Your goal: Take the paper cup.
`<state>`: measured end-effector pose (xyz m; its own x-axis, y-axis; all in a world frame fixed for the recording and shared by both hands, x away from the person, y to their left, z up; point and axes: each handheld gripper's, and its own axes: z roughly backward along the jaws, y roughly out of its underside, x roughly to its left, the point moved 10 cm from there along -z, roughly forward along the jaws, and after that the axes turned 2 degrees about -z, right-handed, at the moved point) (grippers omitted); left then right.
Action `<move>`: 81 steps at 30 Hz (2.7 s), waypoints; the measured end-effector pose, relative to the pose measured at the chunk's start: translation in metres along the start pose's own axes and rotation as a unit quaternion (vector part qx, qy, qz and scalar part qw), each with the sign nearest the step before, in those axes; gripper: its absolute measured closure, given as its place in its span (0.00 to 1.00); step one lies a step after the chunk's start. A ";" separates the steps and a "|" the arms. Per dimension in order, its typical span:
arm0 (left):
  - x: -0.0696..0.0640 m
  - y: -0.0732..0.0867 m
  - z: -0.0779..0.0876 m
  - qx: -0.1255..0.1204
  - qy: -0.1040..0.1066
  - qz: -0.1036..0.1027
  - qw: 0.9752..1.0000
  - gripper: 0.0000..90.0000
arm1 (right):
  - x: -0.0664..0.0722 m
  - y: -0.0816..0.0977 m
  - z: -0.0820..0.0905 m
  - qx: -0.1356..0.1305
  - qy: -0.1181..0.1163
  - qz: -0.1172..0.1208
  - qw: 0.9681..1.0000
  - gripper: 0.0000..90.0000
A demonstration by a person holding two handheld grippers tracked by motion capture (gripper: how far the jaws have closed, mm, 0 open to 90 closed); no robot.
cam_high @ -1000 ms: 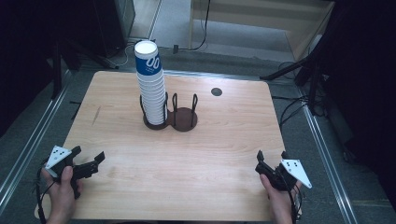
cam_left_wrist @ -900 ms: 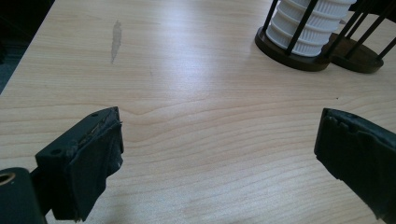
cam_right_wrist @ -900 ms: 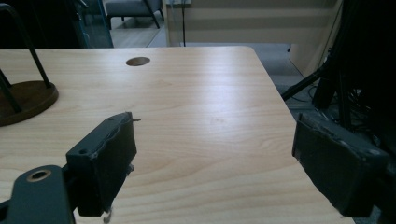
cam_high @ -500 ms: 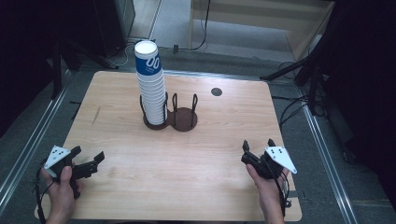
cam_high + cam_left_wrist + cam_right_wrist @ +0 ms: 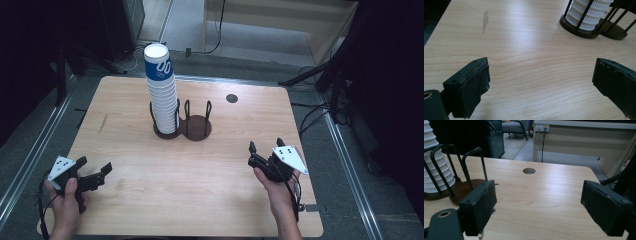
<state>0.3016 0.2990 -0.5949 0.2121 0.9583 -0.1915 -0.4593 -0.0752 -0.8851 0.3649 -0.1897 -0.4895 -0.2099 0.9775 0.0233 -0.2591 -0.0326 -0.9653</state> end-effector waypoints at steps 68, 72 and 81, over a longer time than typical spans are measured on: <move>-0.001 0.000 -0.001 0.001 0.008 0.005 1.000 0.02 | 0.164 -0.081 -0.072 -0.006 -0.123 -0.010 0.992 0.14; -0.001 0.000 -0.001 0.000 0.008 0.006 1.000 0.02 | 0.175 -0.083 -0.077 -0.004 -0.130 -0.010 0.991 0.14; -0.001 0.000 -0.001 0.000 0.008 0.003 1.000 0.02 | 0.210 -0.095 -0.090 -0.005 -0.159 -0.008 0.987 0.14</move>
<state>0.3021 0.2981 -0.5947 0.2242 0.9532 -0.2030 -0.4607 -0.0799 -0.8840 0.4301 0.0376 -0.4161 -0.4910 0.8631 0.1183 -0.2558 -0.0130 -0.9667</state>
